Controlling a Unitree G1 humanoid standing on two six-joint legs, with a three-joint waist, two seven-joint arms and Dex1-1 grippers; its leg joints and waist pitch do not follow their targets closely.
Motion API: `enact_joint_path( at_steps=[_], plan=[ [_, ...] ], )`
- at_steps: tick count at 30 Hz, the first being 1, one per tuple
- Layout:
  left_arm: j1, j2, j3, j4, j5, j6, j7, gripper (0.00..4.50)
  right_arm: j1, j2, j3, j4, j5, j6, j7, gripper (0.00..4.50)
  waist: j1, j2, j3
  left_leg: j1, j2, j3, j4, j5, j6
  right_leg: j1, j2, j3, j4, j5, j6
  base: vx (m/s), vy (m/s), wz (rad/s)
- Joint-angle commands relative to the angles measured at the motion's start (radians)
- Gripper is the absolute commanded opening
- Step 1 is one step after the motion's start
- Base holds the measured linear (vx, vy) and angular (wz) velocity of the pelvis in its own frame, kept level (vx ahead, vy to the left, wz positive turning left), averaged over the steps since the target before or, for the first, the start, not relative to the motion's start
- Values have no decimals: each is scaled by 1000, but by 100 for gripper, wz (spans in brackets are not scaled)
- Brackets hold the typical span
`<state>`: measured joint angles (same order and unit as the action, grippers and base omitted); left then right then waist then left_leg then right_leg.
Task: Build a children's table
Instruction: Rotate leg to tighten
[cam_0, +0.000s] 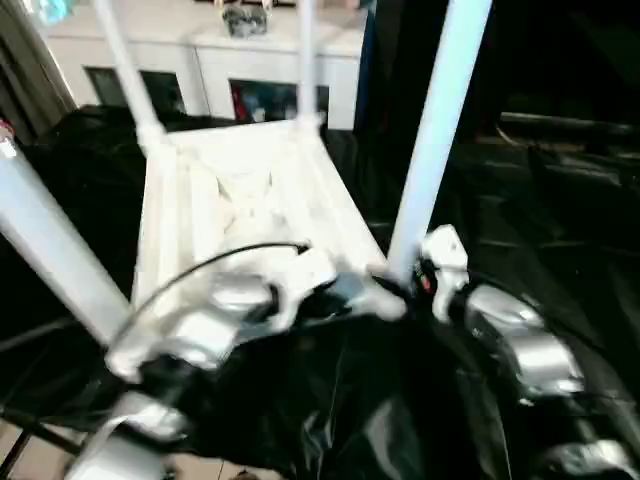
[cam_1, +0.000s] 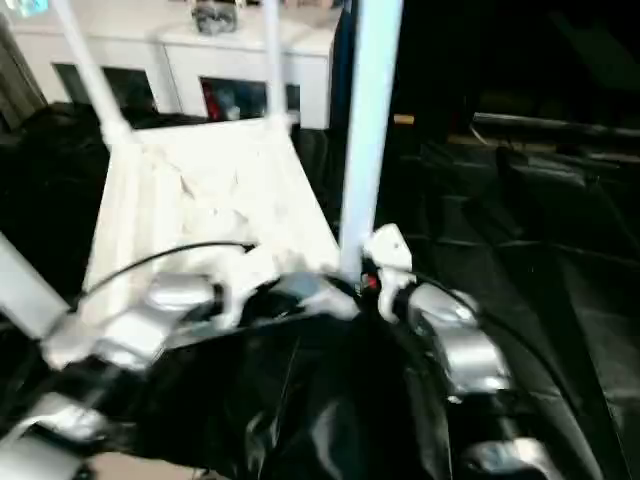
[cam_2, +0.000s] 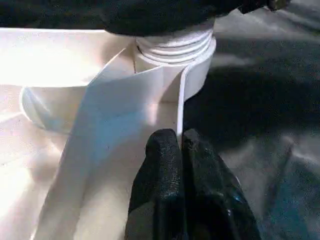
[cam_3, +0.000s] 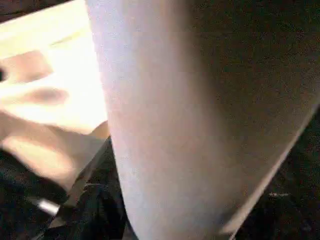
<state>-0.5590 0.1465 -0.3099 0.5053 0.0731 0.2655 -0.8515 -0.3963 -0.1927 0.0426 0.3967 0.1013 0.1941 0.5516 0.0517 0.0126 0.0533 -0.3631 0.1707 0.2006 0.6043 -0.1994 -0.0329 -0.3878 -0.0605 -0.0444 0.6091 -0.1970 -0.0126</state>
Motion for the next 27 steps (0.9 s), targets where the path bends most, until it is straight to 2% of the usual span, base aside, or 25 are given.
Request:
enact_joint_path(
  at_steps=[1,2,4,6,9,10,13,15,20,24,27],
  plan=[
    [-51,-78,19,11,-6,8,127,0,8,104,80,54,-15,39,-40,207,-7,-8,-50,15,60,-40,-82,-265,-4,21,-89,47,-107,-444,-147,0,0,0],
    [-53,-84,19,13,-4,9,135,0,5,112,78,60,-20,37,-55,202,-11,-11,-51,15,58,-41,-82,-269,-4,22,-90,47,-106,-435,-148,0,0,0],
    [-56,-103,10,19,10,6,157,0,-16,154,72,93,-43,17,-122,202,-18,-9,-52,14,57,-41,-82,-272,-5,22,-90,47,-105,-424,-155,0,0,0],
    [-53,-104,3,14,13,4,151,0,-22,168,68,101,-42,1,-125,255,-18,-10,-53,13,59,-40,-82,-267,4,23,-90,49,-105,-404,-157,0,0,0],
    [-45,-90,-2,1,14,-8,126,0,-23,167,56,91,-15,2,-95,274,-18,-9,-54,11,60,-39,-82,-255,16,25,-90,50,-100,-364,-169,0,0,0],
    [-42,-82,-1,-2,14,-11,119,0,-23,157,55,85,-6,8,-76,304,-19,-9,-53,10,61,-39,-83,-252,18,26,-89,49,-99,-356,-173,0,0,0],
    [-28,-50,-1,-16,12,-31,77,0,-26,117,55,69,-8,13,-9,322,-18,-9,-52,11,61,-39,-83,-262,23,27,-90,50,-99,-358,-179,0,0,0],
    [-21,-38,-4,-24,5,-41,52,0,-23,97,61,57,-8,13,20,350,-18,-8,-52,9,62,-39,-83,-251,26,28,-91,50,-98,-349,-180,0,0,0],
    [13,32,-14,-70,-29,-78,-82,0,2,-25,93,-18,3,10,190,396,-15,-8,-58,4,64,-37,-78,-193,50,37,-90,50,-86,-245,-204,0,0,0],
    [23,70,-18,-84,-41,-99,-143,0,19,-85,102,-59,17,14,288,396,-15,-7,-63,0,64,-34,-73,-141,73,39,-88,49,-73,-134,-240,0,0,0],
    [37,114,-19,-102,-60,-116,-218,0,40,-154,107,-106,36,11,400,396,-8,-5,-62,3,68,-34,-72,-138,84,40,-88,48,-70,-108,-253,0,0,0]
  ],
)
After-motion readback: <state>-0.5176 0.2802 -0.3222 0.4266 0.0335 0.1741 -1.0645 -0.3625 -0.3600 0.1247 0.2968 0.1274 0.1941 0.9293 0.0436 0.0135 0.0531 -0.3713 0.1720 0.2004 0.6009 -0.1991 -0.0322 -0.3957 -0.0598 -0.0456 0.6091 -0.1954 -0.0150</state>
